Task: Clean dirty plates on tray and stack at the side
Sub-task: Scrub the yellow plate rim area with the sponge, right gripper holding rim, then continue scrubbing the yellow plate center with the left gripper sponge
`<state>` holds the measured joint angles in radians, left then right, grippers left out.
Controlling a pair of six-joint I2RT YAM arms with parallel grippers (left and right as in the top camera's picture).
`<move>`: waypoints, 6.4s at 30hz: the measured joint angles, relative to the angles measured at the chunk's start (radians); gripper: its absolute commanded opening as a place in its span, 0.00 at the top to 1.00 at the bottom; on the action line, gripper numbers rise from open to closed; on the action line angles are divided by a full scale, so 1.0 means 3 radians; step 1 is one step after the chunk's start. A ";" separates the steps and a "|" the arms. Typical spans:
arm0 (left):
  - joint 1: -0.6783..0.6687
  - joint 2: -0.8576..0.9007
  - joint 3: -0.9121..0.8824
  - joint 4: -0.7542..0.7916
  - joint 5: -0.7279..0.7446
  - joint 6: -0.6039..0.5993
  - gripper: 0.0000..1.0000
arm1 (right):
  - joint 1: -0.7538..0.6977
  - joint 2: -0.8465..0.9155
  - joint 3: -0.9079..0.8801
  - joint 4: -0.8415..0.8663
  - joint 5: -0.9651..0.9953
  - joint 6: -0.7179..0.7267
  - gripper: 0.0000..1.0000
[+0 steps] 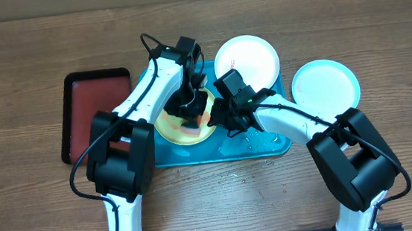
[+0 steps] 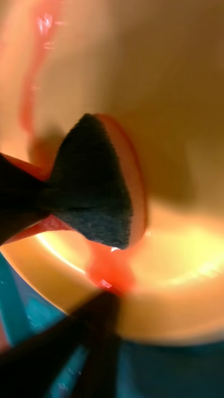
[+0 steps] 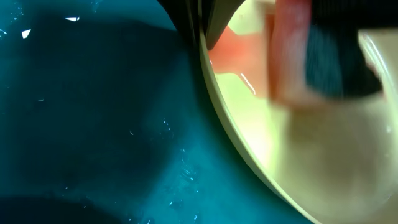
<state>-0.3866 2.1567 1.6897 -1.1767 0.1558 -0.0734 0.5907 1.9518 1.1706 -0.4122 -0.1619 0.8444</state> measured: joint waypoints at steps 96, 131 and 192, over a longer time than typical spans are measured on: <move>-0.0019 -0.0019 -0.0373 0.1328 -0.0062 -0.0572 0.96 | -0.0019 0.0000 0.0000 0.0001 0.0028 0.0011 0.96; 0.0089 -0.0019 -0.0301 0.0546 0.0301 0.0272 0.95 | 0.0018 0.0006 0.0000 -0.0003 -0.0117 -0.0098 0.96; 0.0170 -0.0019 -0.0294 0.0212 -0.0866 -0.1026 0.96 | 0.0024 0.0013 -0.0001 0.0061 -0.0109 -0.0161 0.96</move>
<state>-0.3355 2.1509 1.6016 -1.1130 -0.1040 -0.3813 0.5980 1.9556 1.1702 -0.3939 -0.1947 0.7959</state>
